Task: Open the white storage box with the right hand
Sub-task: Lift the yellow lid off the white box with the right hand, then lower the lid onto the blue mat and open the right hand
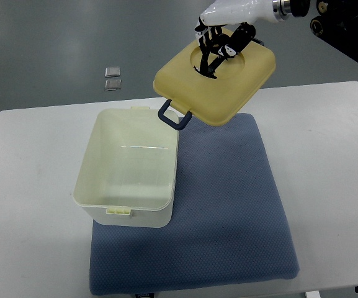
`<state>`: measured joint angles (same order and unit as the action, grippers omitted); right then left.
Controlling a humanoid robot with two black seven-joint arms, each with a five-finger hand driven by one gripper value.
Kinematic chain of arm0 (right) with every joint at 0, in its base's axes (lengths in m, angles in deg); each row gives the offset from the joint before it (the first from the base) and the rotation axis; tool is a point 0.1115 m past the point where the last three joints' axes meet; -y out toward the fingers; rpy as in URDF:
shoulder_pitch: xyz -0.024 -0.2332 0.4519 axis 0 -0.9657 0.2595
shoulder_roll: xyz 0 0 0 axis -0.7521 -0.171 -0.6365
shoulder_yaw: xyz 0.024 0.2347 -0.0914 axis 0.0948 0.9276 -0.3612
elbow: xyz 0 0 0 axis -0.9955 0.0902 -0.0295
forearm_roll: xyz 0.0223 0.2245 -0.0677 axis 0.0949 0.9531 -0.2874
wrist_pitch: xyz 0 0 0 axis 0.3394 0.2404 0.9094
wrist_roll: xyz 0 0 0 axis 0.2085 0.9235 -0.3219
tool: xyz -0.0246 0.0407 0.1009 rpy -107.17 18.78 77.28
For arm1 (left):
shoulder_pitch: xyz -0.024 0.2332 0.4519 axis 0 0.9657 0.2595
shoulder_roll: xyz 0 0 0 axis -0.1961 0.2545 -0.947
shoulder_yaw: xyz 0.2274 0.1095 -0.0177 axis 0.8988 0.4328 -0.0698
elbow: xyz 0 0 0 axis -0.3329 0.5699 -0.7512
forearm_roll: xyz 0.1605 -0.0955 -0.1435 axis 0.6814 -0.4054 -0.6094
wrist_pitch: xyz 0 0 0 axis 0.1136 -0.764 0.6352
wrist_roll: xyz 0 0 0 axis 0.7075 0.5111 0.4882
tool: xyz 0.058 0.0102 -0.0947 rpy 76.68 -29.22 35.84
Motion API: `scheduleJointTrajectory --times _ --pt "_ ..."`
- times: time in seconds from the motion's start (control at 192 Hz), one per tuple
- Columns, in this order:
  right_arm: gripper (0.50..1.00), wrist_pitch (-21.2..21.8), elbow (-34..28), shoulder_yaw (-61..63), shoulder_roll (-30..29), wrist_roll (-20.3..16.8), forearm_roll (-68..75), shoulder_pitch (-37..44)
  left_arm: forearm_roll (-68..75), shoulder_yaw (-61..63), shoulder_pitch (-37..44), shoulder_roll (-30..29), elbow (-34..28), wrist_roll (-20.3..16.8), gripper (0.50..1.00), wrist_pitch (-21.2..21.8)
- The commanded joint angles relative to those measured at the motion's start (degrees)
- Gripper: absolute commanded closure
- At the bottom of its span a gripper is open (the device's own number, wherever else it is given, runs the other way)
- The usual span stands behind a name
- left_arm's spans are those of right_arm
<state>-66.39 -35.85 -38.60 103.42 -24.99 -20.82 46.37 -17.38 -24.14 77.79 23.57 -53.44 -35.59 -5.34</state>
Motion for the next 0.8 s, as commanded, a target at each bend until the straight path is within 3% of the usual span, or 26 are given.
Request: scheduleJointTrajectory --times 0.0,0.459,0.793 --pt "1.000 -0.95 1.04 -0.43 0.37 0.04 0.05 -1.56 0.05 0.00 0.02 0.00 0.00 0.01 0.500 0.00" --pt "1.000 -3.24 6.84 -0.88 0.37 0.04 0.05 -6.48 0.05 0.00 0.02 0.00 0.00 -0.07 0.500 0.00" --pt "1.000 -3.42 7.20 -1.05 0.46 0.83 0.05 -9.91 0.05 0.00 0.02 0.00 0.00 0.01 0.500 0.00"
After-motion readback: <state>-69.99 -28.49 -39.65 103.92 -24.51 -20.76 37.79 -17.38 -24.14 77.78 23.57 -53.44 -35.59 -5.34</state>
